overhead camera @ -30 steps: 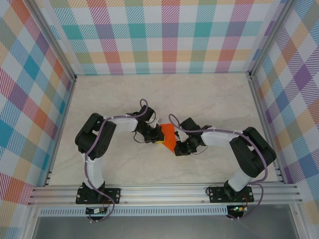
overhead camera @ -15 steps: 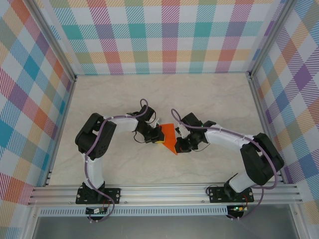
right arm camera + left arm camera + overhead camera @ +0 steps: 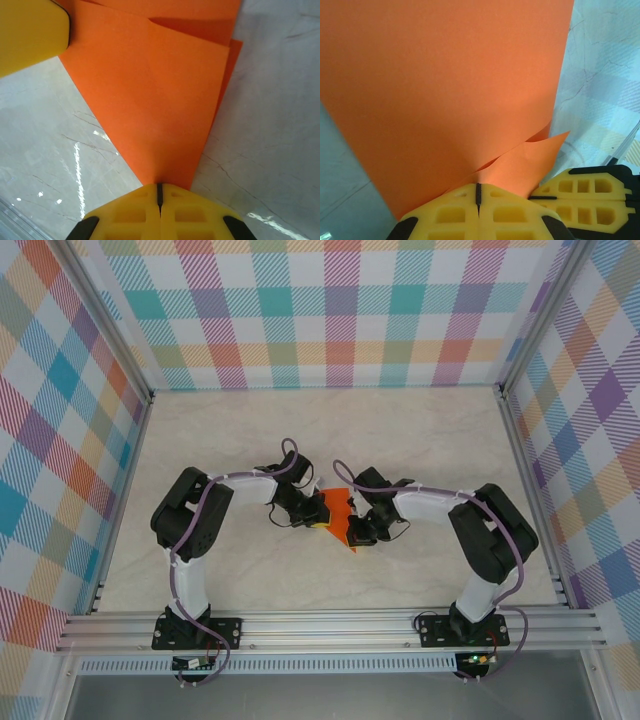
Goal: Fold a paper plane with a square sheet of paper (fold left side to right side)
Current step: Third fold the triangle at the center of the table.
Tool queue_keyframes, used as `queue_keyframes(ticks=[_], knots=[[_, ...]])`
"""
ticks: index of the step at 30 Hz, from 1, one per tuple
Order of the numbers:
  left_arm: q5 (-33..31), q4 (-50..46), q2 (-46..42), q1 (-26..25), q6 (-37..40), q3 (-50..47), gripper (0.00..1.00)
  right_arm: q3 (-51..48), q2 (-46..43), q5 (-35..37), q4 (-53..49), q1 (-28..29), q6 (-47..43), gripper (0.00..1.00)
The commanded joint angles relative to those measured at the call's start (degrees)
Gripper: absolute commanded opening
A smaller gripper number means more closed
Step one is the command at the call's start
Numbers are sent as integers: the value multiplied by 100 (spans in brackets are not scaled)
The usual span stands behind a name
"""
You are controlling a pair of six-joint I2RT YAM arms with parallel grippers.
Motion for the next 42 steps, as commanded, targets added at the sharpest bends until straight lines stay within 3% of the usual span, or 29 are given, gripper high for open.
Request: queue_keyframes(ticks=[1,10,18,27,33,42], knots=[[-449,-389,-263,-59,-29,-73,5,-281,211,332,-296,10,185,0],[-399,-325,-689,-576,-305,-149,0,-224,275,722,-580,12,161,0],[-385,-309,-396,-954,-349,50,0,-224,307,682,-564,11,152,0],[-418,-276,-101,-950,-306,183,0,-226,270,681,-587,13,153,0],[-770,-456,50,-915,-176,190,0,-193,304,767,-712,13,94,0],[-1063,-659,86,-338,92,138,0,-246,287,830,-795,10,70,0]])
